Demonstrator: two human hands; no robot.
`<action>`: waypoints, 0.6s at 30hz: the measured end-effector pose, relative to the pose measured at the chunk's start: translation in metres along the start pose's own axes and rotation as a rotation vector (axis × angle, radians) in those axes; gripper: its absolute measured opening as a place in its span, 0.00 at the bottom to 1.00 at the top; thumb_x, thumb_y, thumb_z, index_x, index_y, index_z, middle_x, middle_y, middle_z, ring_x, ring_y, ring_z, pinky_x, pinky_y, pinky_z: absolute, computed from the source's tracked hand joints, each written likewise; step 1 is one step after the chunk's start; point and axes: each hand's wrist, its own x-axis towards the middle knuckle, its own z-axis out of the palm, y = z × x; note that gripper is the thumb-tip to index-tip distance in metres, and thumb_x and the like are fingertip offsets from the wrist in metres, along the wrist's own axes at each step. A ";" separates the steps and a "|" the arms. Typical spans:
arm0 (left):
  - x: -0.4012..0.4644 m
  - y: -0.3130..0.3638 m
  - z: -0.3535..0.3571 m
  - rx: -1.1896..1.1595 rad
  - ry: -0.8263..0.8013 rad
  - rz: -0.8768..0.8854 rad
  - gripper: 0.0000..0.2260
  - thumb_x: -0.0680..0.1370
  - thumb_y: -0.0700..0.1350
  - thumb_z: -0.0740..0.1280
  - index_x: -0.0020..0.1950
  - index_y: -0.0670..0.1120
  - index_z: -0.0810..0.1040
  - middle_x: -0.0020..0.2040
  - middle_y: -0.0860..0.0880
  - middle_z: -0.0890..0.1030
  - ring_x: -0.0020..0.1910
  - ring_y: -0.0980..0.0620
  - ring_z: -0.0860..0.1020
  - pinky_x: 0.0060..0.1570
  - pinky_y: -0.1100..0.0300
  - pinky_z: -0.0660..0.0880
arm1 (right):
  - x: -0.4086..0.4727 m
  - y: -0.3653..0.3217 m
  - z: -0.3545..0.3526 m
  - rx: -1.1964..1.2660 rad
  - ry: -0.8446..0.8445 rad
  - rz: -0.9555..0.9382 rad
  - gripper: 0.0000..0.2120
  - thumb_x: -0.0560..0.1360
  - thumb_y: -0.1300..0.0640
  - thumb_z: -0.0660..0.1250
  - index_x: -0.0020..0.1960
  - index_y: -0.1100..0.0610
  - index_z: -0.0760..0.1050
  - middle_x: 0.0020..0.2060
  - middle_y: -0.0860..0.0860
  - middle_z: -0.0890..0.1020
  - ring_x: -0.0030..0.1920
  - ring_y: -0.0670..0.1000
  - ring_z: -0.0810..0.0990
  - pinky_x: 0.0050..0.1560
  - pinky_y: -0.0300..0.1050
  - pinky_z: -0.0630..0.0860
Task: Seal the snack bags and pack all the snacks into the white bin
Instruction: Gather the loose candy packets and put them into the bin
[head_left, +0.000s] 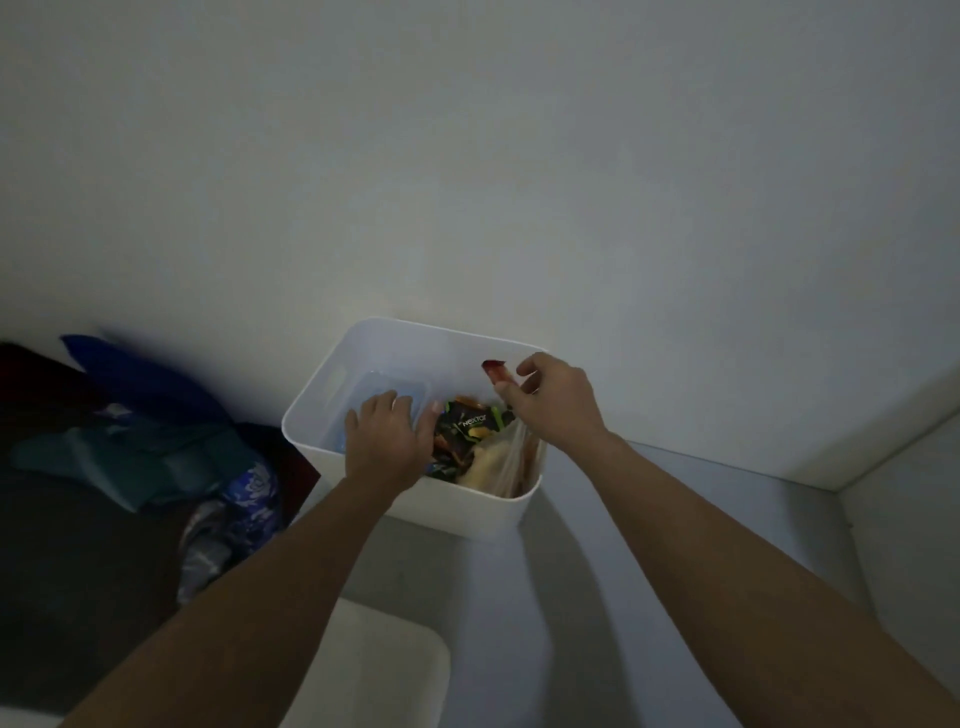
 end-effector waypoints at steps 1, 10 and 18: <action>-0.001 -0.004 0.000 0.006 -0.017 0.002 0.29 0.78 0.61 0.50 0.50 0.40 0.80 0.50 0.41 0.82 0.51 0.39 0.78 0.51 0.46 0.73 | 0.000 -0.004 0.006 0.027 0.013 0.009 0.19 0.73 0.44 0.67 0.57 0.57 0.77 0.49 0.54 0.83 0.50 0.54 0.81 0.53 0.49 0.78; -0.016 -0.041 -0.022 0.008 -0.043 0.063 0.25 0.79 0.57 0.52 0.63 0.41 0.76 0.68 0.40 0.73 0.69 0.39 0.67 0.69 0.37 0.57 | -0.056 0.002 0.024 0.127 0.315 0.008 0.12 0.75 0.56 0.66 0.56 0.59 0.77 0.51 0.54 0.80 0.51 0.51 0.78 0.50 0.42 0.72; -0.085 -0.070 -0.047 -0.088 0.112 0.035 0.27 0.78 0.57 0.52 0.67 0.40 0.69 0.73 0.37 0.66 0.72 0.37 0.63 0.71 0.36 0.56 | -0.148 0.001 0.057 0.225 0.423 0.032 0.03 0.74 0.60 0.67 0.47 0.57 0.75 0.41 0.53 0.79 0.41 0.52 0.78 0.42 0.44 0.74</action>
